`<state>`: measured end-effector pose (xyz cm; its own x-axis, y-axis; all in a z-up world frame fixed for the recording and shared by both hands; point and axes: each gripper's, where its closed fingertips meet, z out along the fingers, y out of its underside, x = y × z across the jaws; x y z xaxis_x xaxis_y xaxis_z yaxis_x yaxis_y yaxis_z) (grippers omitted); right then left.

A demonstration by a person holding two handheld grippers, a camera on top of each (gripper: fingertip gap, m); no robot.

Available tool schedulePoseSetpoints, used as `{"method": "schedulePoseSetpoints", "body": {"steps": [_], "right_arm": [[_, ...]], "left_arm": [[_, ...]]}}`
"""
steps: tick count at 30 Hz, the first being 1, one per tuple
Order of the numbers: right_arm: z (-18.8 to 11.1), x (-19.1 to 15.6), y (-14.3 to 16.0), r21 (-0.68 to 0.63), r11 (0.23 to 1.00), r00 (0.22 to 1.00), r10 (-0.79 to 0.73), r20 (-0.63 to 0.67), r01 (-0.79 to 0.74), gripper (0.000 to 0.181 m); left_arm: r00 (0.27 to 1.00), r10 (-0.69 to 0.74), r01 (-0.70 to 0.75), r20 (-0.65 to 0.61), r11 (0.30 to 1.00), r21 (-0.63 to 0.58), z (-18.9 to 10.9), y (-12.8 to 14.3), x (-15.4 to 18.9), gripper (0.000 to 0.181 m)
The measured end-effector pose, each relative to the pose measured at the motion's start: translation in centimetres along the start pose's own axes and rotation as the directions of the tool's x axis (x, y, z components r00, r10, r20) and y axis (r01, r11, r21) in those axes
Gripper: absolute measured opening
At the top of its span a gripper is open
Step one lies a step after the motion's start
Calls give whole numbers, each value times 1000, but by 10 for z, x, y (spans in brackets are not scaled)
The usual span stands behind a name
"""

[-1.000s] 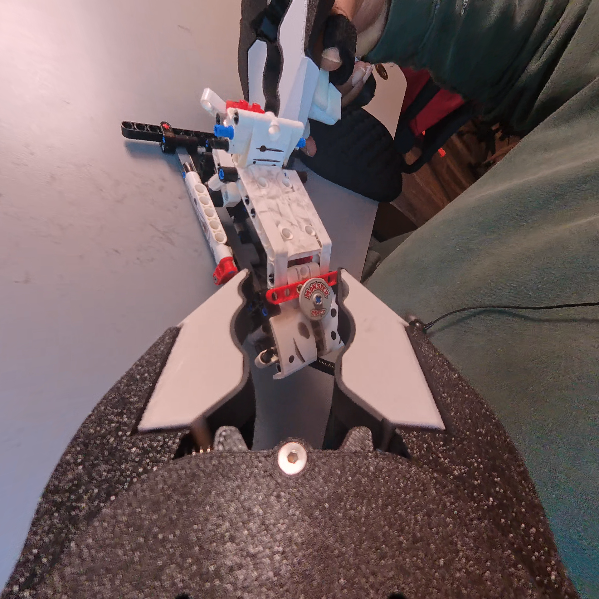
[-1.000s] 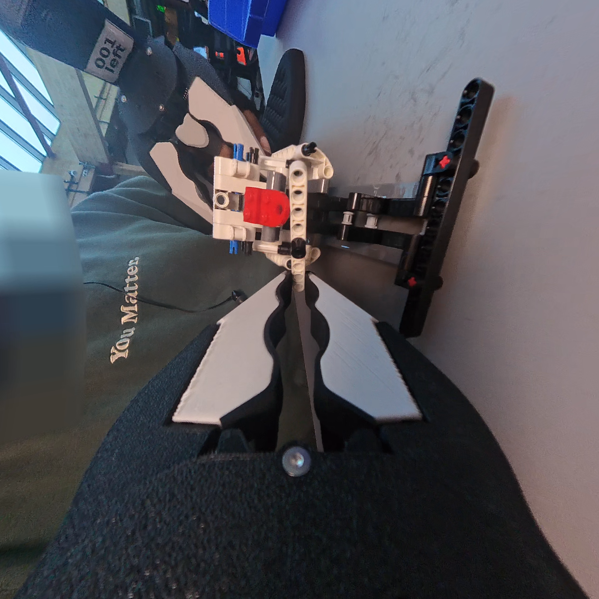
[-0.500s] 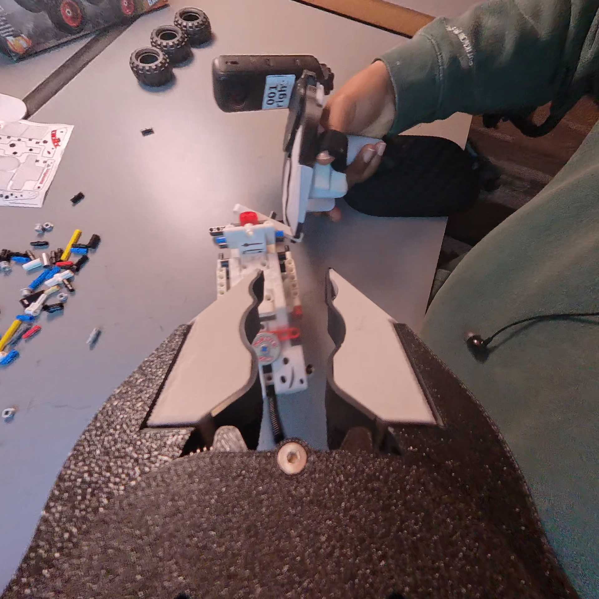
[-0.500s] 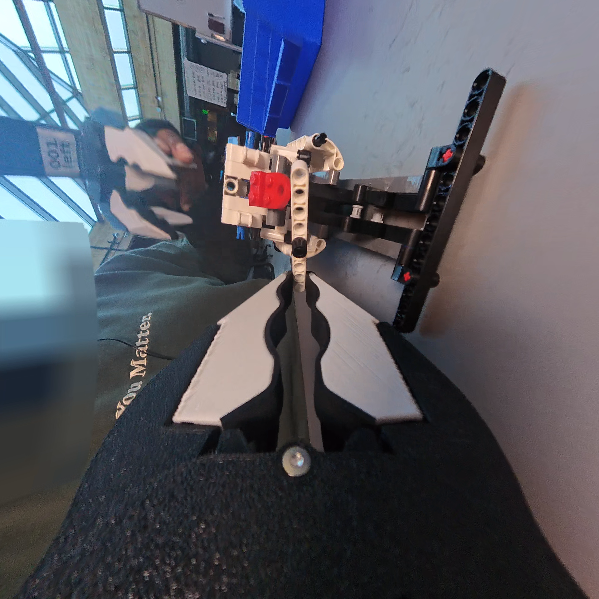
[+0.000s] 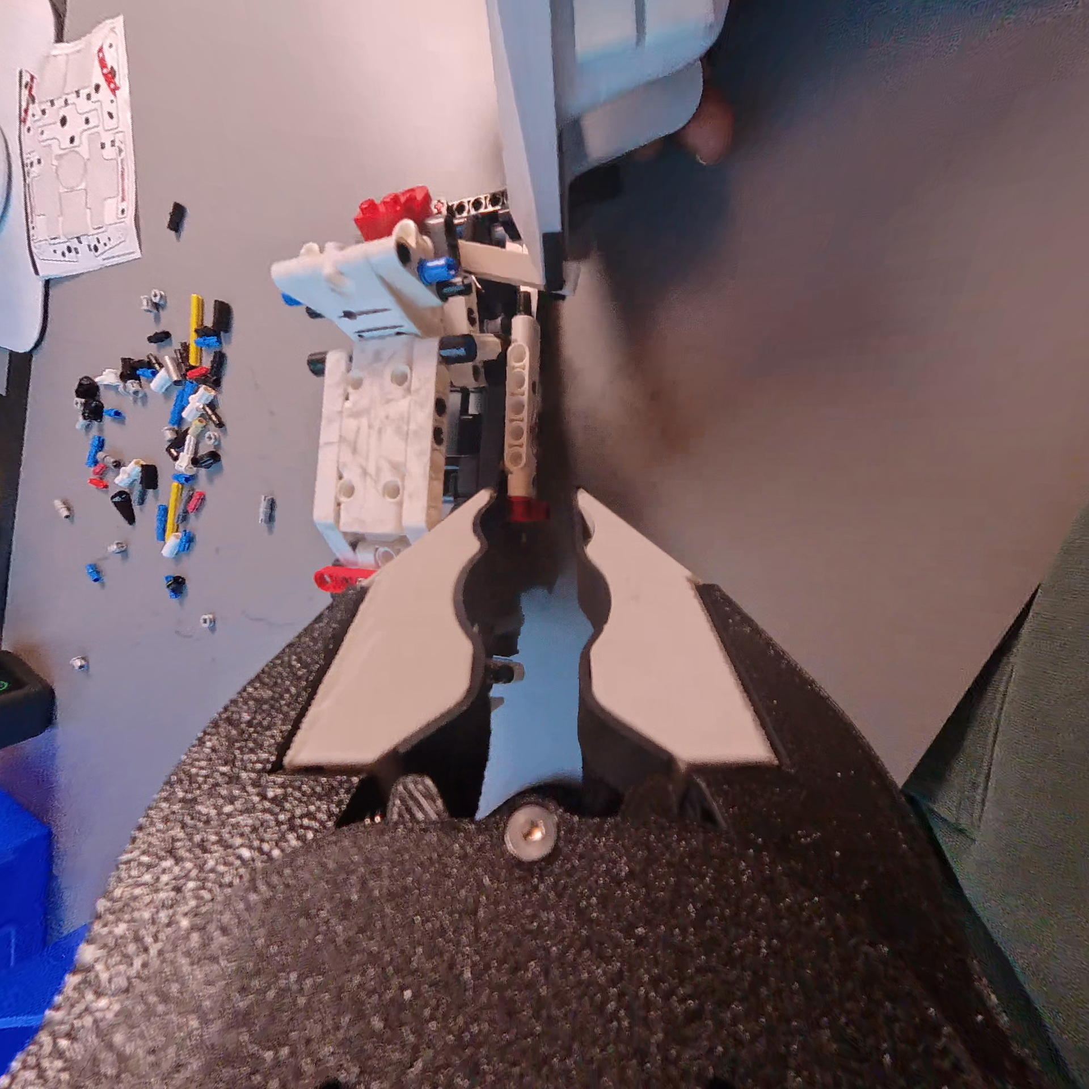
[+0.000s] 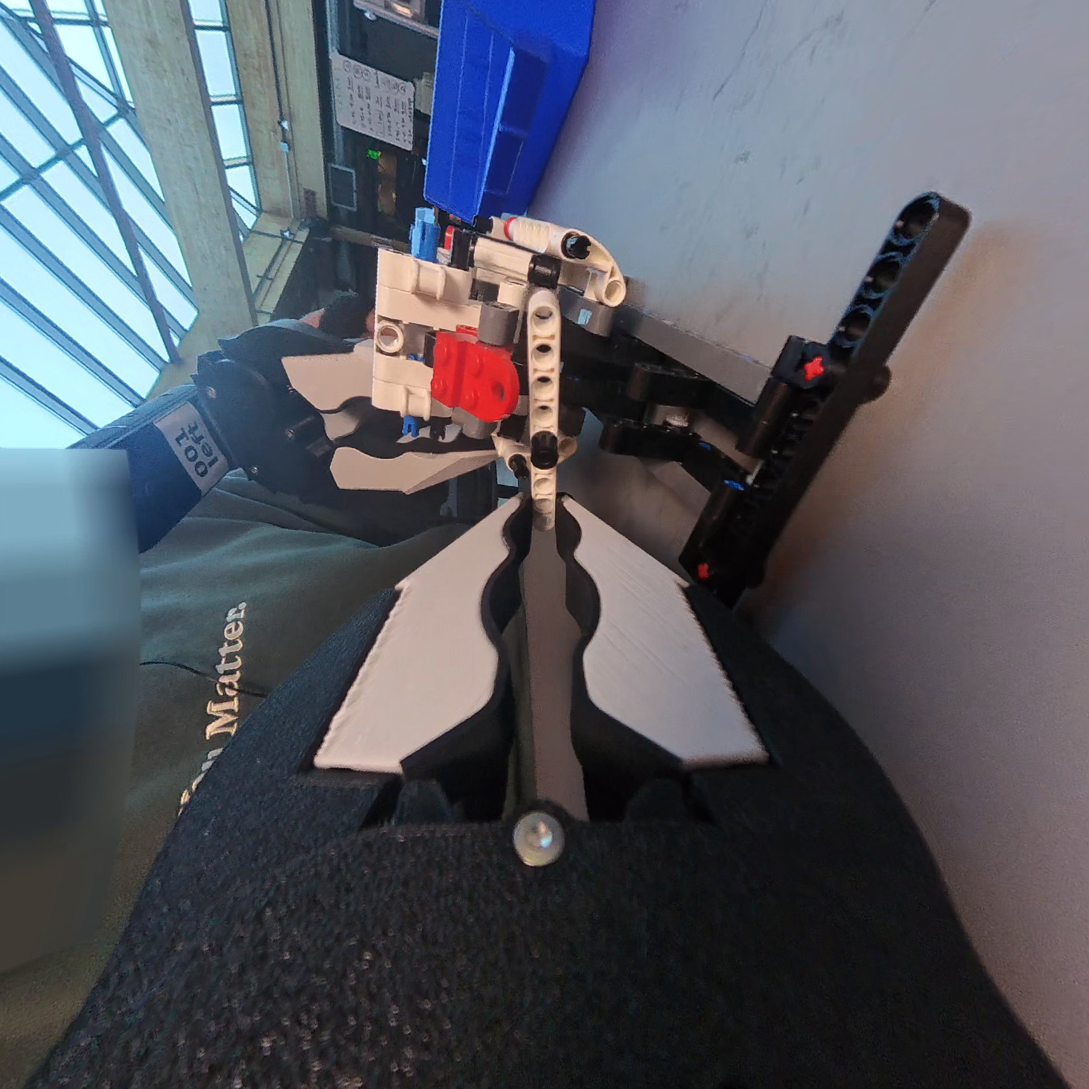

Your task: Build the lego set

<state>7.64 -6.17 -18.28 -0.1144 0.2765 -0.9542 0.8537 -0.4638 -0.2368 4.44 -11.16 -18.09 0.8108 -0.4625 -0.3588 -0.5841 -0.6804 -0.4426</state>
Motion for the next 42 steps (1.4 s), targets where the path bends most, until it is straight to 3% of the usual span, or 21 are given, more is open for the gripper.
{"method": "schedulePoseSetpoints", "body": {"steps": [4,7,12,18,28,42], "right_arm": [[-1,-3,-6,29,1000,1000,-3,12,3,7],[-4,-5,-10,51,999,999,6,34,-8,6],[-1,-5,-12,51,999,999,18,45,-20,6],[1,-6,-18,54,998,996,30,79,-34,7],[4,-5,-17,-4,997,991,75,109,-75,6],[21,-12,-9,-48,990,975,138,174,-131,6]], "left_arm": [[999,-37,35,26,996,84,-7,-20,-1,24],[997,-37,34,70,998,53,7,-20,-3,28],[983,86,-83,160,996,-25,15,-18,-15,17],[968,228,-220,109,972,-79,17,-12,-19,10],[923,384,-383,-7,922,63,12,-10,-16,9],[888,461,-448,1,862,239,3,-1,-15,9]]}}
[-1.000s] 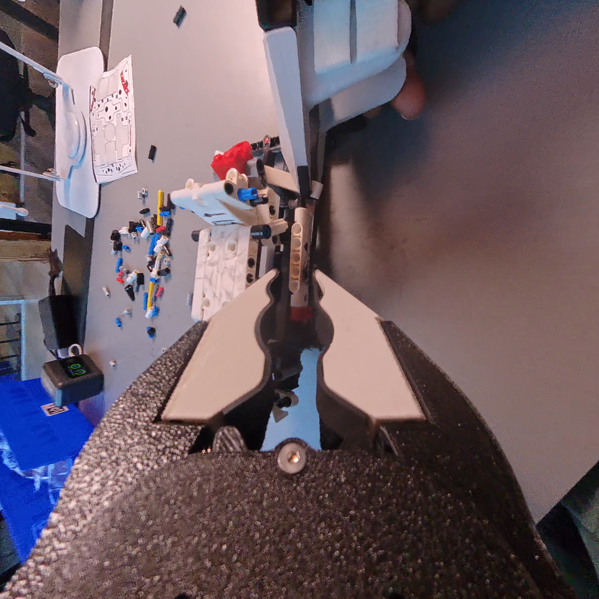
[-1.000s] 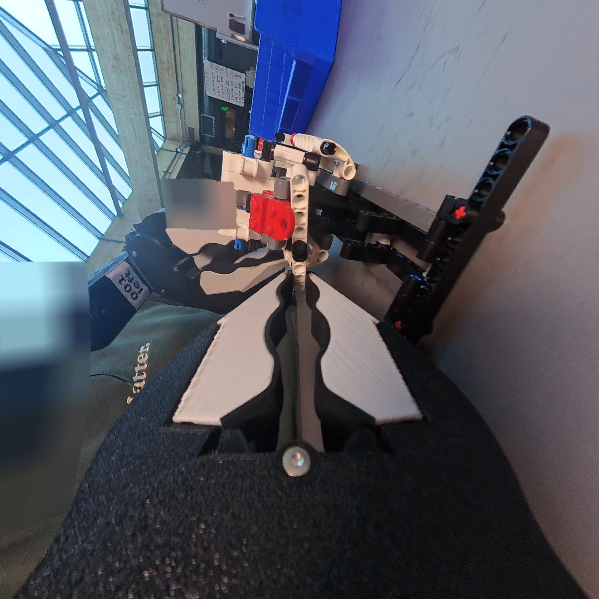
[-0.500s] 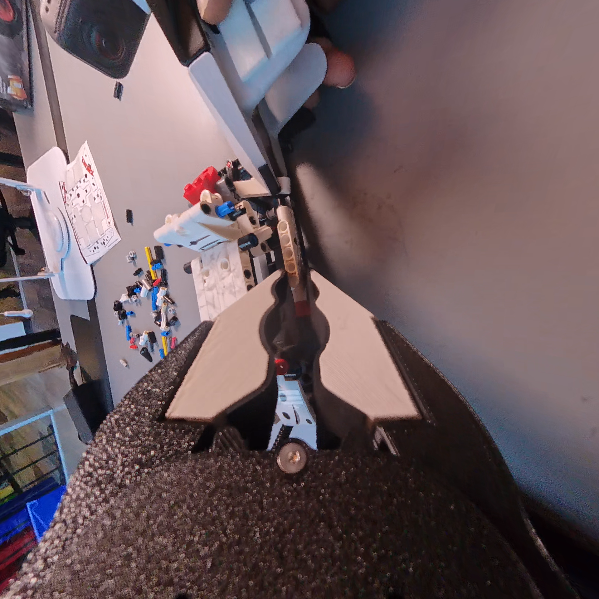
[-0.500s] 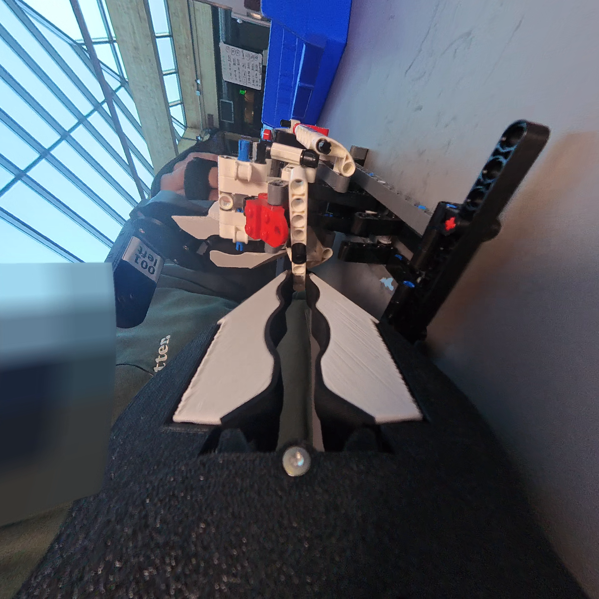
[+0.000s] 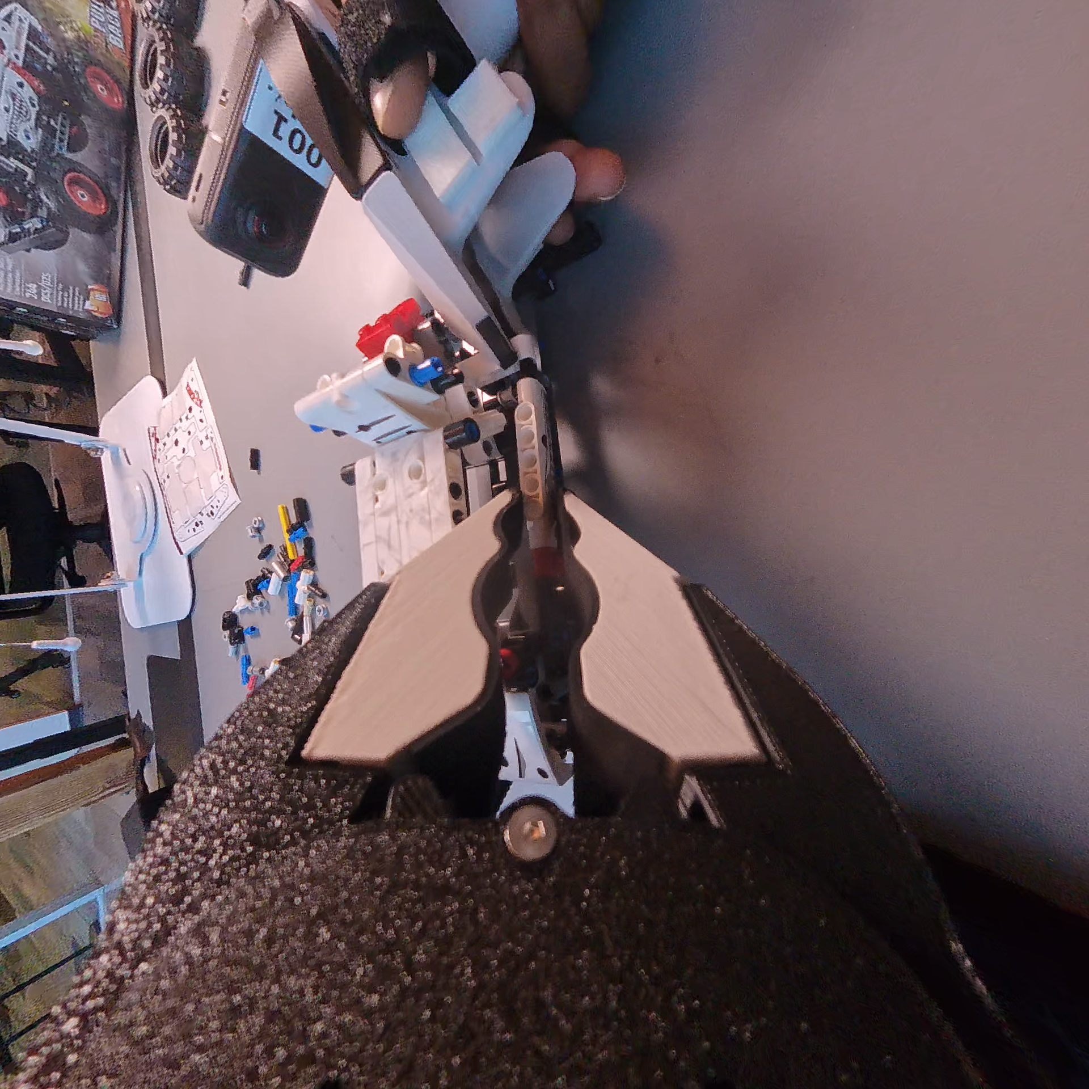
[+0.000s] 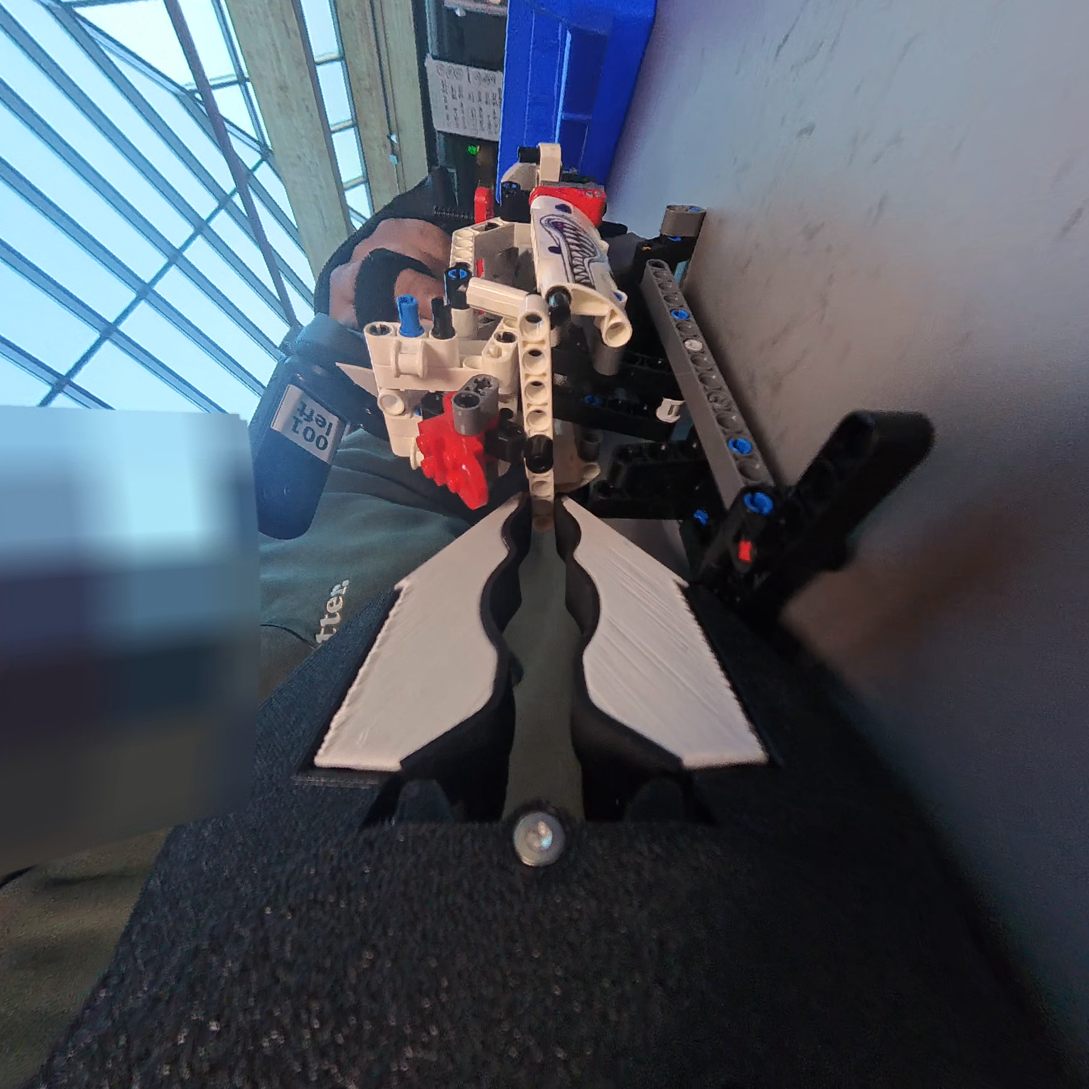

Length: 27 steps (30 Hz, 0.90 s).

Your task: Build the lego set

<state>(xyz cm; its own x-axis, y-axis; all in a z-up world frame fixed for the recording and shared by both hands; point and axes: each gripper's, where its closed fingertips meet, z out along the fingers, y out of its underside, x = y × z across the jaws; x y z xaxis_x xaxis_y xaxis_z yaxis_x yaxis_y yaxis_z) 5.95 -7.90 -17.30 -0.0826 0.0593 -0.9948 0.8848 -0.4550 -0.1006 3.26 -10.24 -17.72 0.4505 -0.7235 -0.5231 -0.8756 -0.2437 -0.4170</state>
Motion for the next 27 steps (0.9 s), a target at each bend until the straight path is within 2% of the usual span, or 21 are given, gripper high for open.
{"method": "schedulePoseSetpoints", "body": {"steps": [12,17,23,27], "right_arm": [[6,1,0,231,972,998,54,-18,-48,6],[10,7,1,245,968,998,58,-35,-47,6],[13,5,-2,291,957,999,4,-35,7,6],[18,1,4,255,964,997,-61,-53,72,6]], "left_arm": [[992,-123,121,28,991,52,-5,1,0,8],[998,10,-9,62,1000,-6,-3,7,3,8],[999,4,-5,53,1000,7,-4,10,3,8],[999,-45,44,11,995,92,-10,8,5,9]]}}
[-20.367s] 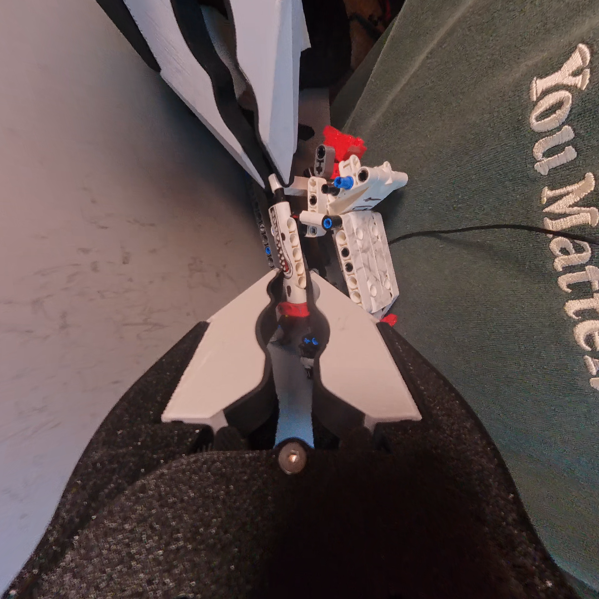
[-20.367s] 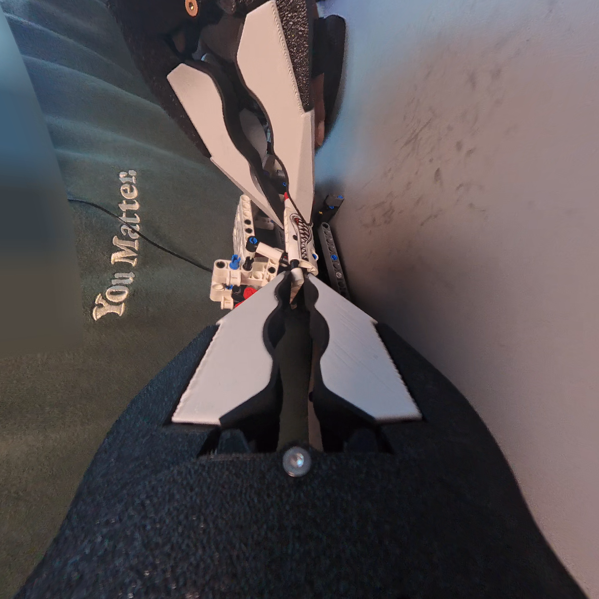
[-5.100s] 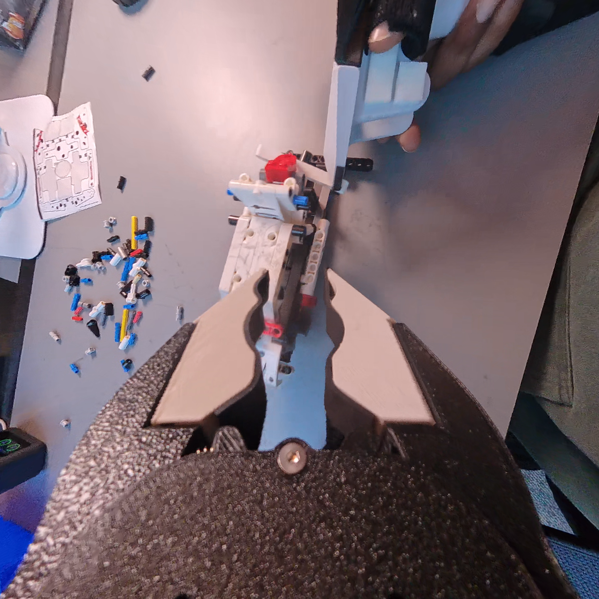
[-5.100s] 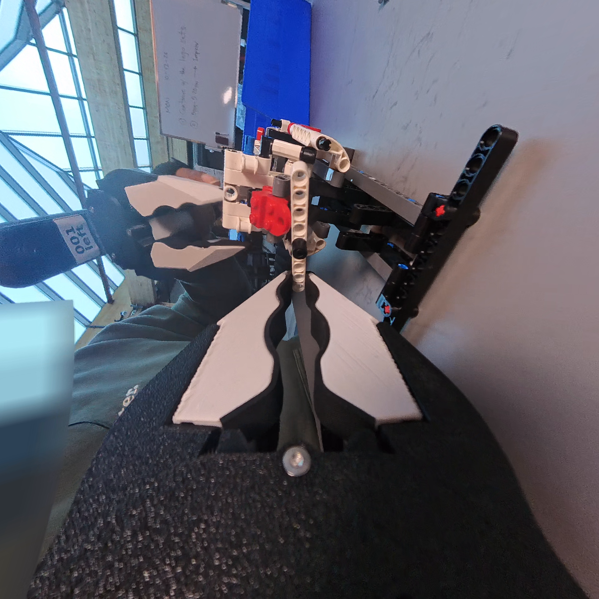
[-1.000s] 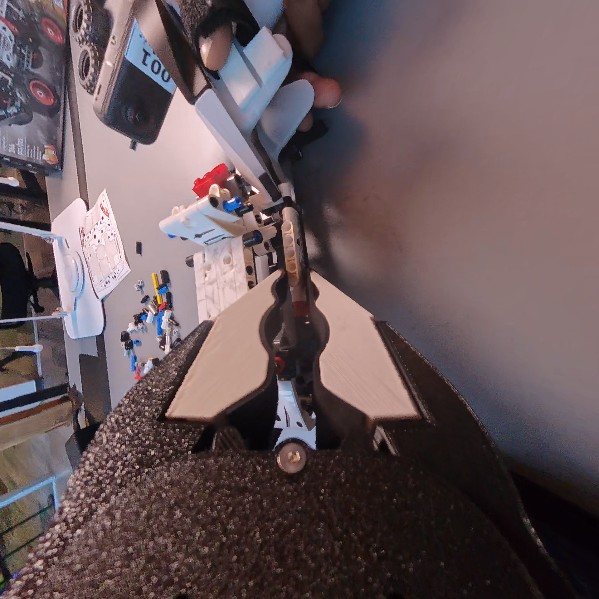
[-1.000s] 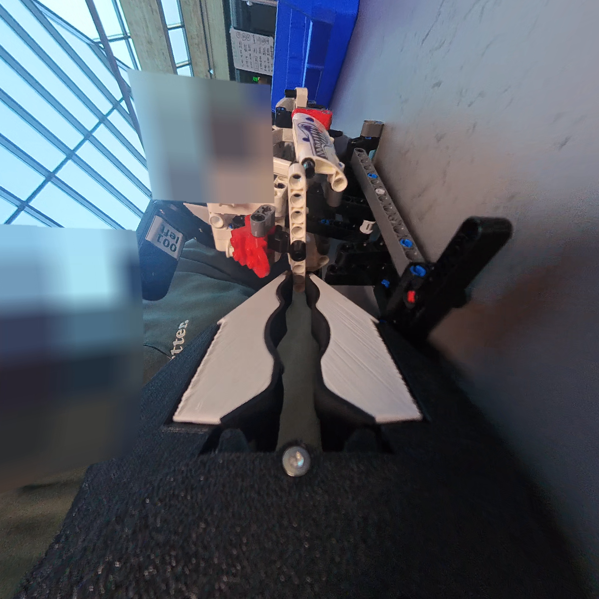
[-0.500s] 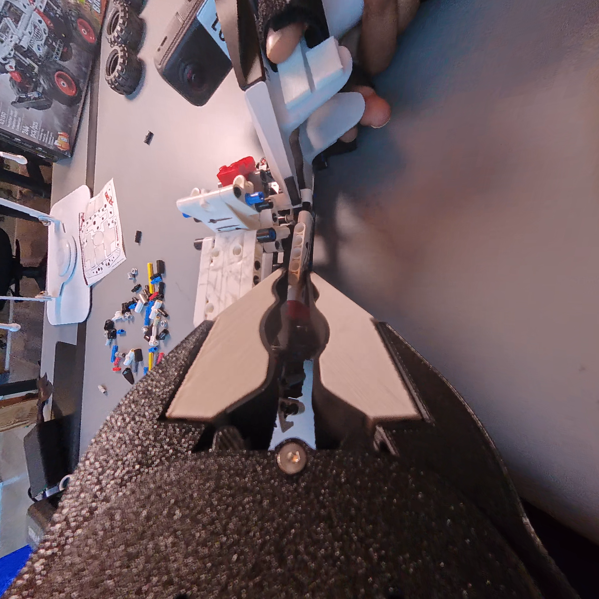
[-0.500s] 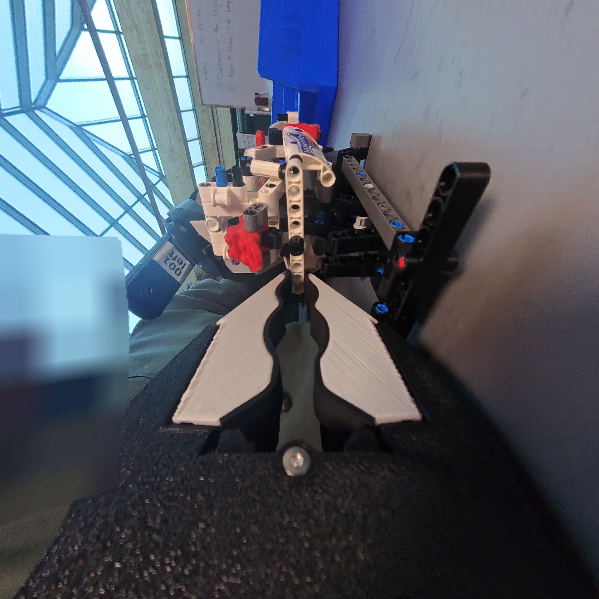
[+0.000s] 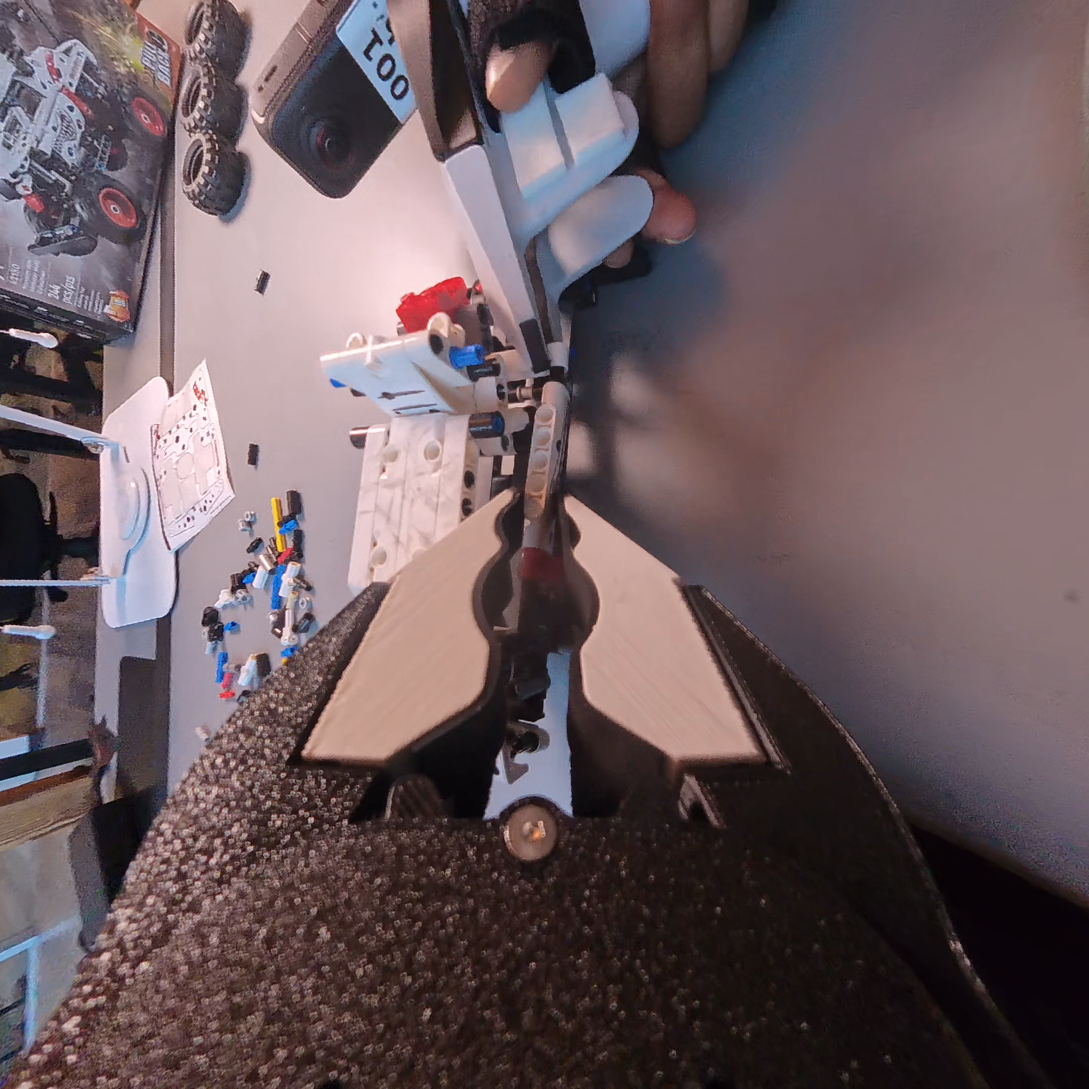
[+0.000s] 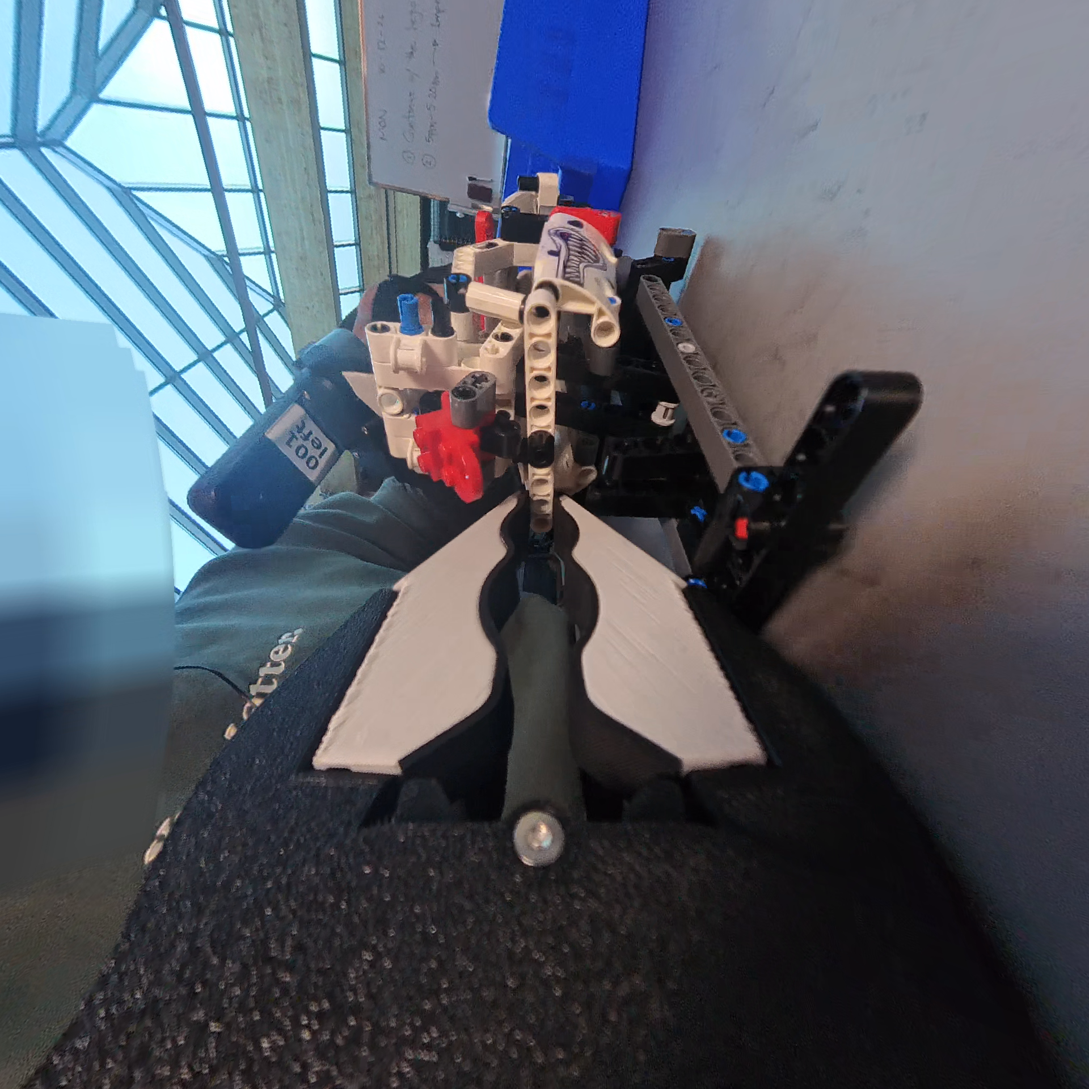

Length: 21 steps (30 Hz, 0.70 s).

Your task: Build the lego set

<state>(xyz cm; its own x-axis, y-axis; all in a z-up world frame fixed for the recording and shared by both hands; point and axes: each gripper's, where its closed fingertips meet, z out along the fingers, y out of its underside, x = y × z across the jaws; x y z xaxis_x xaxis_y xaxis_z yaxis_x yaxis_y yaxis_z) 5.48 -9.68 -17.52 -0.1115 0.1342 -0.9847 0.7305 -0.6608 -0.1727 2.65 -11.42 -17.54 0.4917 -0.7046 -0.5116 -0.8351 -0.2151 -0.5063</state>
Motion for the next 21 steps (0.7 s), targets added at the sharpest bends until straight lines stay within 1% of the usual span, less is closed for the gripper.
{"method": "schedulePoseSetpoints", "body": {"steps": [4,8,10,12,15,17,21], "right_arm": [[0,-3,-5,34,998,999,-51,-3,51,6],[1,-5,-5,36,996,996,-83,-16,84,6],[1,-3,-4,22,997,997,-75,-34,76,6],[2,2,0,-5,999,998,-48,-48,48,6],[2,6,-2,7,1000,998,-16,-59,16,6],[2,6,-2,10,1000,998,-26,-62,26,7],[2,6,-1,16,1000,997,-18,-74,20,7]], "left_arm": [[997,-78,78,-10,994,71,-3,-2,-3,8],[995,-96,97,-10,992,86,-5,-3,-4,8],[998,-64,64,0,996,64,-4,-2,-2,8],[1000,-1,1,16,1000,28,-2,0,-1,9],[998,38,-38,41,999,-1,-1,2,-3,11],[998,37,-37,46,999,-17,-2,3,-3,12],[998,-28,30,63,999,-30,-14,2,-4,27]]}}
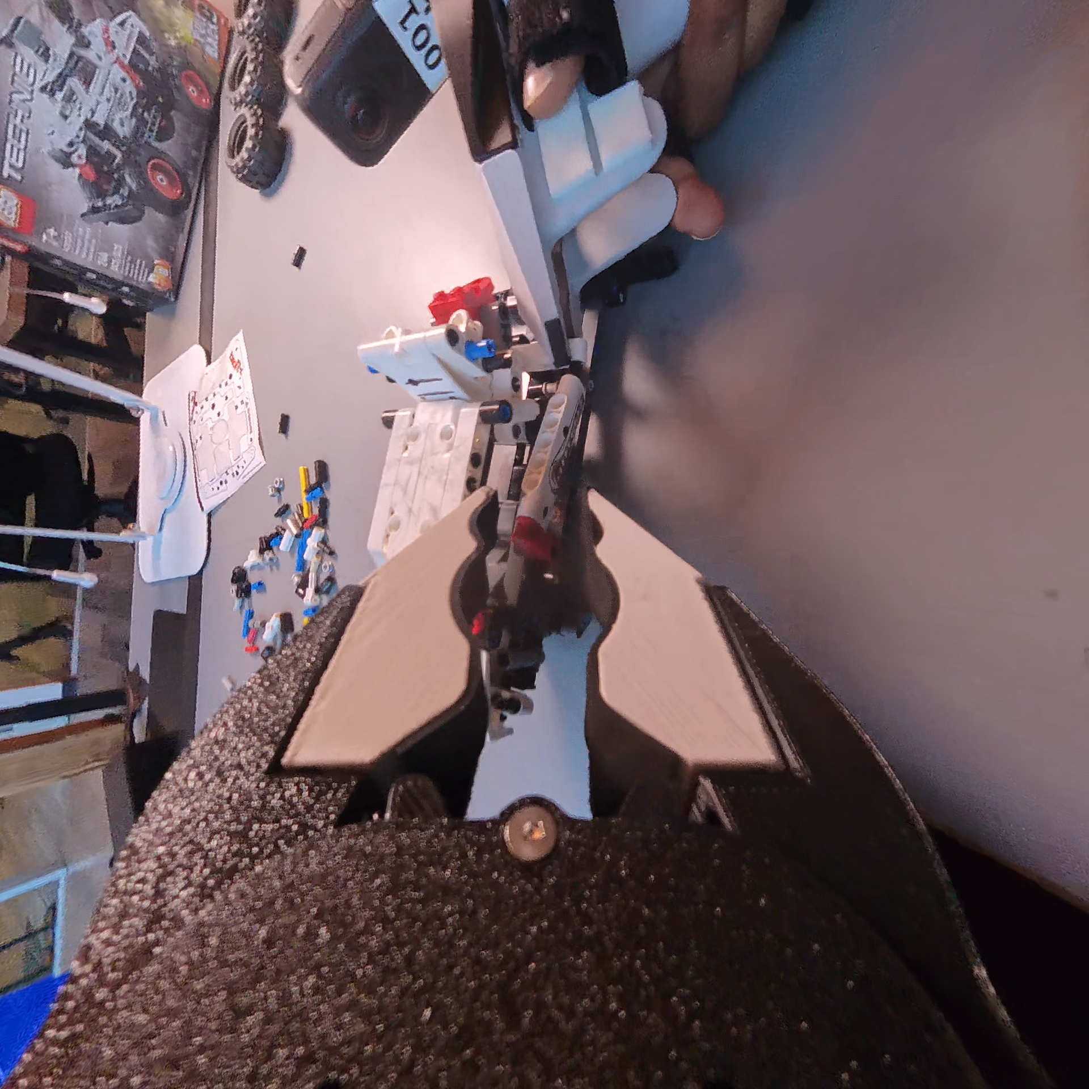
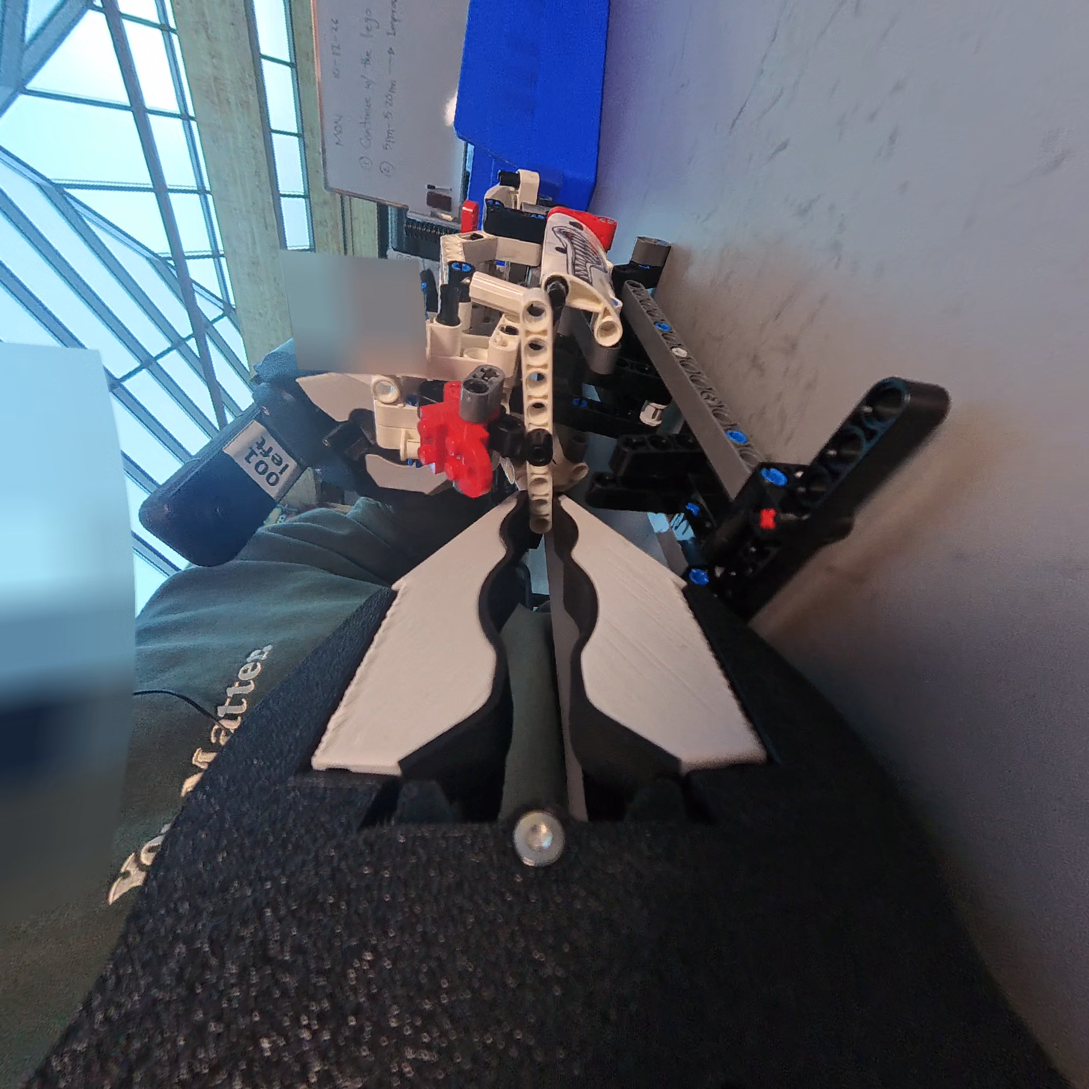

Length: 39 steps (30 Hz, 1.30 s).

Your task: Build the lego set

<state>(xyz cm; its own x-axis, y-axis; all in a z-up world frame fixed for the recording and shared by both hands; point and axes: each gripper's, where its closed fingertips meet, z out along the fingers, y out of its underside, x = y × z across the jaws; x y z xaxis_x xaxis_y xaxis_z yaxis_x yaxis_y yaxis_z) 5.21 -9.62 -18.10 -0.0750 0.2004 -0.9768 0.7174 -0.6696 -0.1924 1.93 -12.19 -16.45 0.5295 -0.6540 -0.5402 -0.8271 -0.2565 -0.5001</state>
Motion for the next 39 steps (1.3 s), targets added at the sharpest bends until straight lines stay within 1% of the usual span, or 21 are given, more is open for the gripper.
{"method": "schedulePoseSetpoints", "body": {"steps": [1,3,5,6,7,9,12,14,15,16,17,18,19,23,25,26,29,32,34,37,39], "right_arm": [[-1,1,0,2,1000,1000,4,-6,-4,7],[-2,2,1,8,1000,1000,4,-24,-3,7],[-3,3,1,16,1000,999,-13,-46,14,7],[-4,3,3,14,1000,998,-21,-59,21,7],[-4,4,4,9,1000,997,-24,-70,25,7],[-5,5,9,1,1000,995,-18,-101,18,7],[-15,4,10,53,999,990,17,-143,-10,7],[-26,-1,12,98,995,989,33,-144,-19,7],[-31,-6,13,120,992,991,39,-127,-23,7],[-34,-15,16,137,990,996,33,-88,-21,6],[-36,-28,19,153,988,1000,14,-27,-9,7],[-37,-40,23,166,986,1000,-6,29,1,7],[-36,-48,27,176,984,998,-19,67,7,7],[-29,-72,40,205,979,976,-52,209,8,6],[-26,-77,43,219,975,967,-81,242,27,7],[-27,-79,43,226,973,963,-101,250,43,7],[-28,-79,47,221,963,958,-198,208,152,7],[-25,-81,52,201,947,943,-286,170,251,7],[-24,-82,51,210,931,931,-332,151,297,7],[-23,-79,50,216,884,895,-439,76,415,7],[-22,-80,52,202,850,862,-504,51,486,7]], "left_arm": [[999,-41,41,11,999,7,-6,-1,-1,28],[980,-200,198,14,977,75,-20,-11,-3,24],[928,-368,374,-65,912,171,-30,-27,7,25],[887,-445,461,-120,861,215,-33,-37,13,25],[832,-524,554,-180,796,245,-35,-45,19,24],[678,-648,734,-347,627,262,-34,-61,32,26],[380,-758,925,-530,325,199,-24,-74,38,26],[192,-757,981,-625,123,152,-18,-80,33,26],[118,-748,990,-654,40,134,-14,-82,29,25],[64,-732,993,-678,-23,118,-11,-83,26,24],[25,-713,992,-700,-67,104,-8,-87,24,23],[2,-697,992,-717,-91,91,-4,-91,24,22],[-2,-684,992,-729,-95,85,-2,-96,26,22],[55,-655,994,-753,-38,106,2,-120,33,22],[76,-672,993,-736,-12,114,3,-123,35,19],[79,-679,992,-730,-16,122,2,-122,34,15],[75,-673,992,-735,-21,121,-4,-121,35,15],[101,-677,990,-729,-3,140,-8,-122,36,16],[104,-678,989,-728,-8,148,-10,-122,35,13],[118,-677,986,-727,-7,166,-9,-121,36,6],[129,-660,984,-740,-6,177,-11,-121,38,5]]}}
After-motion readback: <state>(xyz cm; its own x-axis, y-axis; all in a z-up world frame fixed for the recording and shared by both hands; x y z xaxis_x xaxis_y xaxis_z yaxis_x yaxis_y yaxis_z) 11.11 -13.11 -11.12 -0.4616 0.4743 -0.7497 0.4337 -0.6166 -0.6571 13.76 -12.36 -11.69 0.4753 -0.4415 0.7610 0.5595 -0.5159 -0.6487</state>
